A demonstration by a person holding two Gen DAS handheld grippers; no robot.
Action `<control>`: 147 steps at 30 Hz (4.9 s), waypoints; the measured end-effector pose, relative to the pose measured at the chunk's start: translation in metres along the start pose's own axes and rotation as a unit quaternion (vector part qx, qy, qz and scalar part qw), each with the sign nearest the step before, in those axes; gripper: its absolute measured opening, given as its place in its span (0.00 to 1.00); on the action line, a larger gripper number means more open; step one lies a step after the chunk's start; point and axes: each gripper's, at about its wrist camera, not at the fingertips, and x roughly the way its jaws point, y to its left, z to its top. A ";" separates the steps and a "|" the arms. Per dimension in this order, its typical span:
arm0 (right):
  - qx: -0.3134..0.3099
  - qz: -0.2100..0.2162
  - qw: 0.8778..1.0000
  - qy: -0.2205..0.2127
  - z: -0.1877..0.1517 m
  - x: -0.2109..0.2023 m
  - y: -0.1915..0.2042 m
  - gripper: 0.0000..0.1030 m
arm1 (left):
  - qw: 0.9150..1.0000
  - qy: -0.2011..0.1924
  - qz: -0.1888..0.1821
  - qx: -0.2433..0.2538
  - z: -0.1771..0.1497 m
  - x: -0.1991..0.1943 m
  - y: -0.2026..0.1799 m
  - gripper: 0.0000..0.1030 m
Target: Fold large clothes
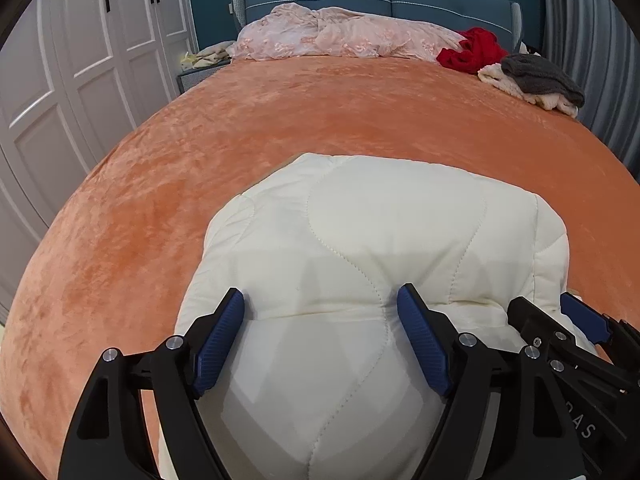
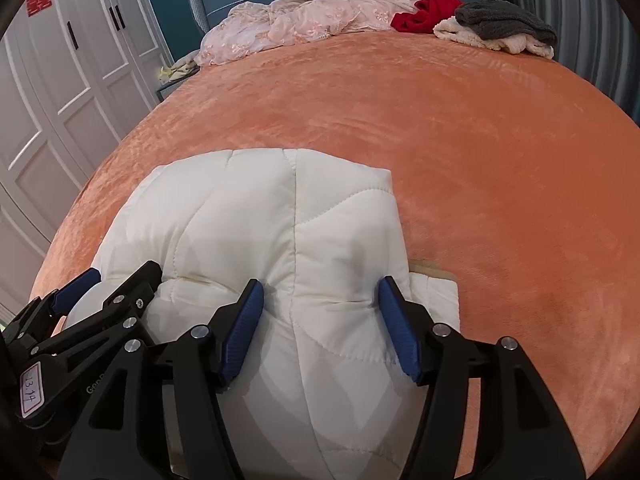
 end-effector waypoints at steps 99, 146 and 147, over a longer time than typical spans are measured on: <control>-0.048 -0.020 0.998 0.020 -0.173 -0.239 0.028 0.48 | 0.997 0.066 -0.028 -0.020 -0.172 -0.228 -0.007 0.57; -0.057 -0.056 0.996 -0.051 -0.209 -0.286 0.025 0.77 | 0.999 0.002 0.050 -0.005 -0.208 -0.273 -0.001 0.71; -0.057 -0.056 0.995 -0.051 -0.210 -0.286 0.025 0.77 | 0.999 0.001 0.051 -0.005 -0.208 -0.273 -0.001 0.71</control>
